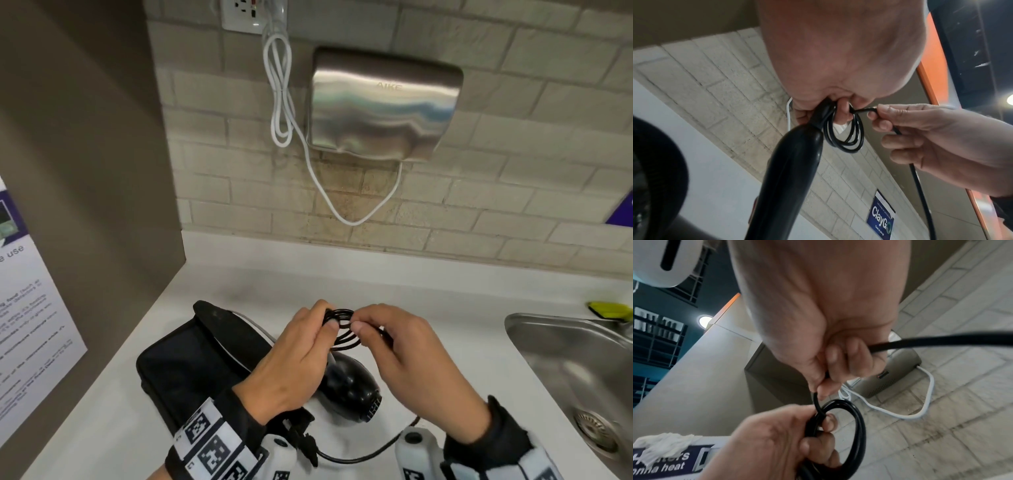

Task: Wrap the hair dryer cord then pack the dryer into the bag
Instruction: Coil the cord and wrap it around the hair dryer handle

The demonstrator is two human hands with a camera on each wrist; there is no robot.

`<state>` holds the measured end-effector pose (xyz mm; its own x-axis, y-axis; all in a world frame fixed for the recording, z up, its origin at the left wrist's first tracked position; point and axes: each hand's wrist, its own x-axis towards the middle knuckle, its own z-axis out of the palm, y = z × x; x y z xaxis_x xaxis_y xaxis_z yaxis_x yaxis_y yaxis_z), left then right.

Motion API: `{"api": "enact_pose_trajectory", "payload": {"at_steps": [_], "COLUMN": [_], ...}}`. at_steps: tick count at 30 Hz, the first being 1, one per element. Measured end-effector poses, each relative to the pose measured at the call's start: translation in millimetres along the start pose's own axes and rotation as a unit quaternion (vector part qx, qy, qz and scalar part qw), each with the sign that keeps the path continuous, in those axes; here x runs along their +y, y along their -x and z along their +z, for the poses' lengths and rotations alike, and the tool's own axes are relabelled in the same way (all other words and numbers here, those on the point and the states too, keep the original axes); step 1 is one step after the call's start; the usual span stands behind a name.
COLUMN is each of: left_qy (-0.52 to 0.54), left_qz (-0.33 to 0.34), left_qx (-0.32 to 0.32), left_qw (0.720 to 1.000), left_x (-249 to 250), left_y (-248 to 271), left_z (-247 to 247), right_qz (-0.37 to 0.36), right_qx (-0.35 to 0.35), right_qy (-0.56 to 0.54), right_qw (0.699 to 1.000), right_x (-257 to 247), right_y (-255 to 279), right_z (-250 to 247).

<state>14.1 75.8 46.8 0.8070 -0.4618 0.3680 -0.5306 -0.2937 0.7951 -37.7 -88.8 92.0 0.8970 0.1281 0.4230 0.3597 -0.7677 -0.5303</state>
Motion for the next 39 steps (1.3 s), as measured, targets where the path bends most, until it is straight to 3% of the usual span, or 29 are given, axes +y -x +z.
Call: {"api": "enact_pose_trajectory", "payload": {"at_steps": [5,11,16,21,27,39], "left_qy": [-0.088,-0.146,-0.143,-0.076,-0.023,0.095], "left_qz": [0.023,0.018,0.018,0.037,0.05,0.006], "left_qx": [-0.044,-0.066,-0.1,-0.072,-0.022,0.052], "left_qw": [0.995,0.987,0.984,0.994,0.998,0.994], "left_x": [4,3,3,-9,-15,-9], "left_y": [2,0,1,0,3,1], "left_z": [2,4,2,0,3,7], "right_qz": [0.066,0.136,0.092,0.05,0.053,0.058], "right_qx": [-0.047,-0.092,-0.004,0.093,0.115,-0.007], "right_qy": [-0.104,-0.237,-0.256,-0.261,-0.293,-0.345], "right_qw": [0.991,0.958,0.962,0.959,0.948,0.937], "right_x": [-7,-7,5,19,32,37], "right_y": [-3,-10,-15,-9,-2,2], "right_z": [-6,-12,-5,18,37,34]}}
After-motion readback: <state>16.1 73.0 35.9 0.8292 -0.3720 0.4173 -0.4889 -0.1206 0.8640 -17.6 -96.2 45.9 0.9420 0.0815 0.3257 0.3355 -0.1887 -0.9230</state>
